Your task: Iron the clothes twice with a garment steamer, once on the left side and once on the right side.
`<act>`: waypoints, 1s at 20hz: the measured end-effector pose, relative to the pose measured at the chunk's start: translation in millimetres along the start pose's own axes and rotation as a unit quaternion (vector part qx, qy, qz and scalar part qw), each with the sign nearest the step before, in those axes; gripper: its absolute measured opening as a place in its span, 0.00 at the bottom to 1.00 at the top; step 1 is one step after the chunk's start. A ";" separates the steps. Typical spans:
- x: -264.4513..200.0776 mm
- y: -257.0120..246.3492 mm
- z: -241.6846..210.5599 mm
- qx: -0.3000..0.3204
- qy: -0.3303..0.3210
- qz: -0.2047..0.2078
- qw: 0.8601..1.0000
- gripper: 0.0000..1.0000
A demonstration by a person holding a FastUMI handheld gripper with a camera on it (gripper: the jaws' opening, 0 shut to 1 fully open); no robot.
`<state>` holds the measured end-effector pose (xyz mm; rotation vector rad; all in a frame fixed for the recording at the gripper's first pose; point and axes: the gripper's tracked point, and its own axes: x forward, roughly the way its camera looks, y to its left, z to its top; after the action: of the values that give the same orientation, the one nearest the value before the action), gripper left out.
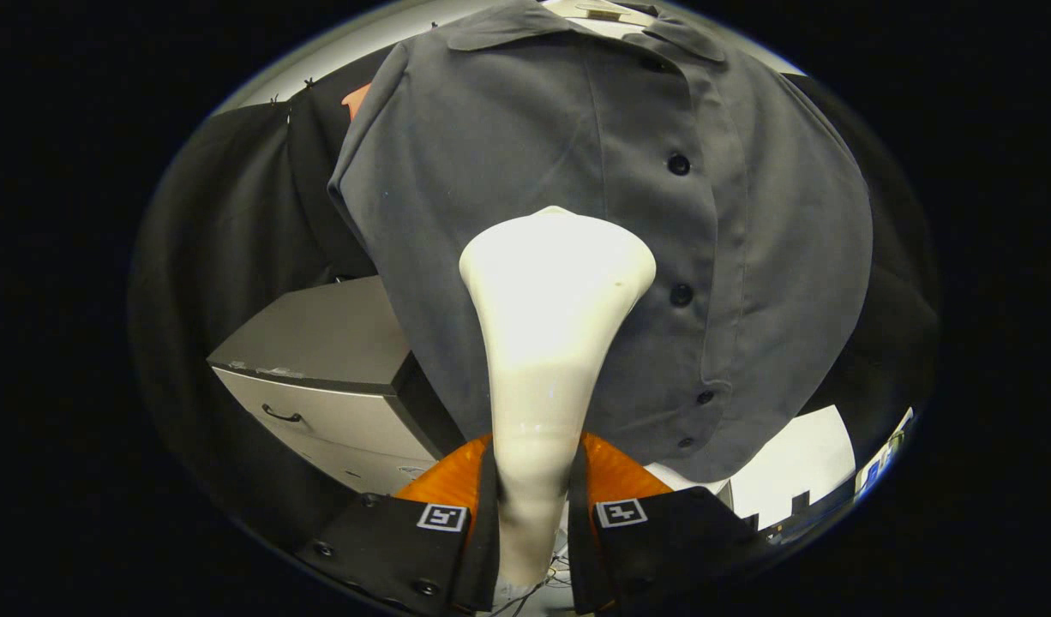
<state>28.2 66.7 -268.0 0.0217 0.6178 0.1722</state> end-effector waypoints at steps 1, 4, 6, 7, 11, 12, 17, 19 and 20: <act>2.5 -1.0 -4.8 0.003 0.005 0.000 1.000 0.41; 6.6 -5.6 -21.2 0.008 0.020 -0.002 1.000 0.41; 9.9 -10.4 -28.7 0.011 0.029 -0.003 1.000 0.41; 11.0 -11.6 -32.2 0.012 0.033 -0.003 0.999 0.41; 18.8 -15.7 -56.1 0.020 0.055 -0.005 0.998 0.41; 22.1 -16.5 -62.6 0.023 0.061 -0.006 0.998 0.41; 33.3 -21.7 -92.1 0.031 0.088 -0.009 0.996 0.41; 38.4 -24.2 -102.6 0.033 0.098 -0.011 0.995 0.41; 40.6 -25.9 -107.5 0.033 0.103 -0.012 0.994 0.41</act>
<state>2.5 44.6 -380.8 0.0611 0.8286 0.1324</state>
